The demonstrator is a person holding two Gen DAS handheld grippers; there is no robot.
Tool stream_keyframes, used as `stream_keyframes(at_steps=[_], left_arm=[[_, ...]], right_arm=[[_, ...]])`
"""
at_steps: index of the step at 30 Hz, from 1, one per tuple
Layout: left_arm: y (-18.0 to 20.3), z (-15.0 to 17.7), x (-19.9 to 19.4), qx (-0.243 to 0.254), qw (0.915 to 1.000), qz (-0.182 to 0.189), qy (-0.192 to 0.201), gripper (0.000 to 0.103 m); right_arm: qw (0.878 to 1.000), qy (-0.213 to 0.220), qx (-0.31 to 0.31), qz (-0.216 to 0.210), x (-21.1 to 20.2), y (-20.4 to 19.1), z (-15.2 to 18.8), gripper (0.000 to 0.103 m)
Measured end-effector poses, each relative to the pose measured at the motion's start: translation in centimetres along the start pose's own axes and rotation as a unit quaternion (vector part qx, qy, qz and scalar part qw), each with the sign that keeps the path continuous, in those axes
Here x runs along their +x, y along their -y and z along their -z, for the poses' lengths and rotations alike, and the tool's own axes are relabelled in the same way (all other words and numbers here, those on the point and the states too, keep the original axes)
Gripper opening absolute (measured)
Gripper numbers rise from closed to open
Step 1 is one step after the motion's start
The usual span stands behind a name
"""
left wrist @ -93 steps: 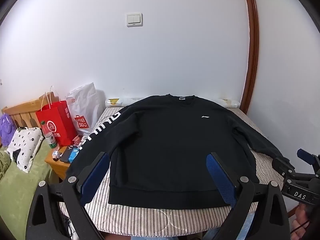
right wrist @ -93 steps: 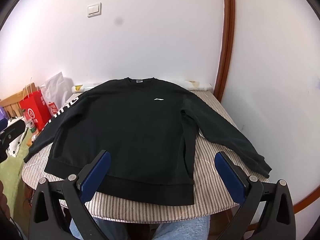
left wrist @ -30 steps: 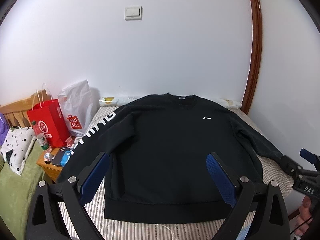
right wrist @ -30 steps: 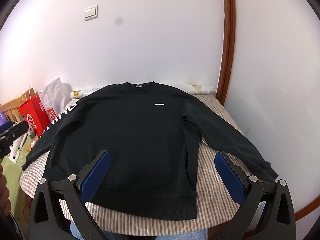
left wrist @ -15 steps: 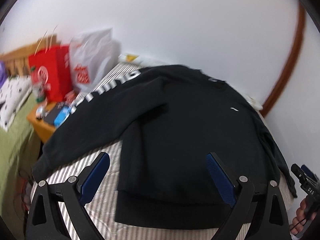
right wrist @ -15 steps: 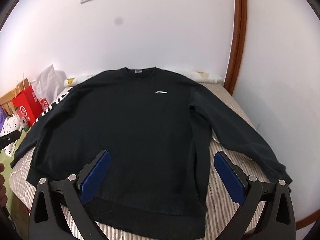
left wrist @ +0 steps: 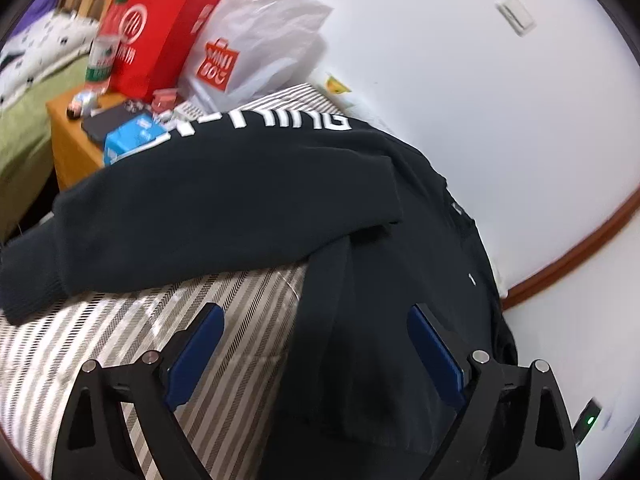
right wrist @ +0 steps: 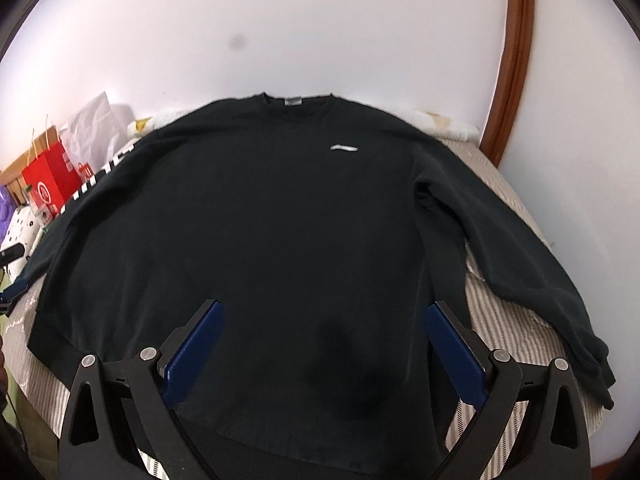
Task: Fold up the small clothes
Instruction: 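Grasp the white-lettered sleeve of the black sweatshirt with the left tool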
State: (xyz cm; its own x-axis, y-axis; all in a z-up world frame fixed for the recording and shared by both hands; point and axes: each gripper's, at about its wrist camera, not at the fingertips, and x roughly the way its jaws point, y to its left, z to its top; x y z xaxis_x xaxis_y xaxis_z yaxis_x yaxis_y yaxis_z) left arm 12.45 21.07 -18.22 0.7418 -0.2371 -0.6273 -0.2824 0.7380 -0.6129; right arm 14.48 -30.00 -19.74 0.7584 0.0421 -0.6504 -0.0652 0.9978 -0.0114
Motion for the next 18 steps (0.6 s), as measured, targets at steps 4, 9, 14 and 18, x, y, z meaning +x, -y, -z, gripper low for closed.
stream_keyframes(at_steps=[4,9,14,18], left_arm=[[-1.2,-0.8,2.3,-0.029,0.9994,-0.015,-0.007,0.078],[-1.1,-2.0,3.7,-0.024,0.9989,-0.037,0.018,0.065],[-1.0,-3.4,5.0,-0.025,0.9936,-0.104,0.036,0.043],[-1.7,-5.0,5.6,-0.027,0.9877,-0.150,0.033,0.009]], right_arm=[[1.000,-0.011,0.004,0.000,1.3,0.2,0.0,0.099],[1.000,-0.021,0.006,0.010,2.5,1.0,-0.4,0.099],[0.999,-0.026,0.003,0.019,3.8,1.5,-1.2,0.099],[0.999,-0.029,0.005,0.018,4.7,2.1,-1.7,0.099]])
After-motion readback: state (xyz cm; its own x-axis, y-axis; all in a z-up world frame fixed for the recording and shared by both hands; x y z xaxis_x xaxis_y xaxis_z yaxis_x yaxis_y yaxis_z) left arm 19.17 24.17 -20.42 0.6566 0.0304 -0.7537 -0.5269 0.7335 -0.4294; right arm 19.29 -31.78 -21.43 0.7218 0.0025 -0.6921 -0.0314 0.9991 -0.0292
